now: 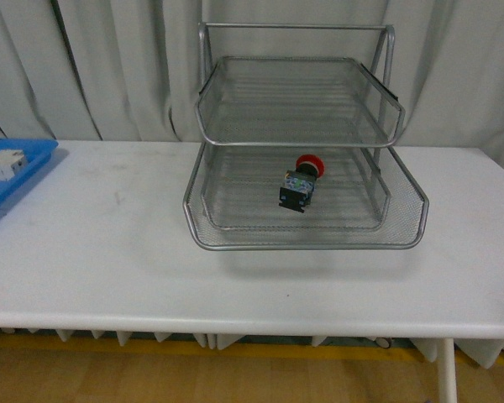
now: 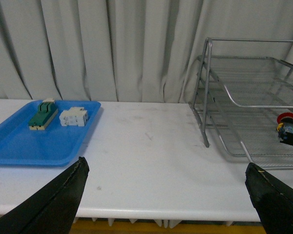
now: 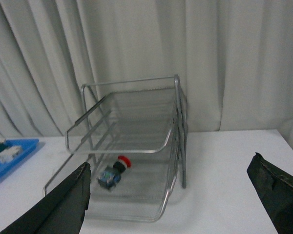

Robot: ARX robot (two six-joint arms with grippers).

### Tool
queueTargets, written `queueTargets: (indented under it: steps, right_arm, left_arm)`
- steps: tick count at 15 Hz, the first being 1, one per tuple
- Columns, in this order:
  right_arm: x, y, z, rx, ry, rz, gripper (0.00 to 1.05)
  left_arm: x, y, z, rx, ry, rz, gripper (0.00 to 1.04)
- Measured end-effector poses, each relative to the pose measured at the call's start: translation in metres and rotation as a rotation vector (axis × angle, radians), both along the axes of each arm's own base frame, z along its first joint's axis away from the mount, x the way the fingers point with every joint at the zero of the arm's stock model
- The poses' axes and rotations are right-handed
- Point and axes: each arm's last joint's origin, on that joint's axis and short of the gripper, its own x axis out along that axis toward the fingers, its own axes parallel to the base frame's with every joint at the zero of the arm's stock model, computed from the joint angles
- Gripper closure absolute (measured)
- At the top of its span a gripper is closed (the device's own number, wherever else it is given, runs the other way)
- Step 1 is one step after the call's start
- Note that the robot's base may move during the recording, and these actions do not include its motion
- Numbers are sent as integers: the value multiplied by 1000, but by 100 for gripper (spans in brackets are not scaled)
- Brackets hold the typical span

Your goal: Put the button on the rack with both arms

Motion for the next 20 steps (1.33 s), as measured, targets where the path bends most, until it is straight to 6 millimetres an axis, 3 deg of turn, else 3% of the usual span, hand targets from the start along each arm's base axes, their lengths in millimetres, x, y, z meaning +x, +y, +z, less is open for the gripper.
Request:
queueTargets:
  steps: [1, 2, 3, 5, 6, 9, 11, 13, 15, 20]
  right_arm:
    - [13, 2, 4, 11, 2, -4, 6]
    - [51, 8, 7, 56, 83, 2, 6]
    - [91, 18, -4, 93, 243, 0, 6]
    - [149, 51, -33, 114, 529, -14, 6]
    - [157, 66, -36, 99, 587, -16, 11]
    - [159, 91, -40, 78, 699, 2, 46]
    - [152, 110, -49, 58, 761, 54, 79]
    - [150, 129, -70, 13, 848, 108, 104]
    - [151, 145, -89, -63, 900, 123, 103]
    - [165, 162, -110, -131, 938, 122, 103]
  left_arm:
    - [0, 0, 0, 0, 0, 0, 7]
    - [0, 0, 0, 0, 0, 0, 7]
    - [0, 0, 0, 0, 0, 0, 7]
    - [0, 0, 0, 0, 0, 0, 7]
    - [0, 0, 0, 0, 0, 0, 7]
    - [0, 0, 0, 0, 0, 0, 7]
    - [0, 0, 0, 0, 0, 0, 7]
    - [0, 0, 0, 0, 0, 0, 7]
    - [0, 0, 0, 0, 0, 0, 7]
    - [0, 0, 0, 0, 0, 0, 7]
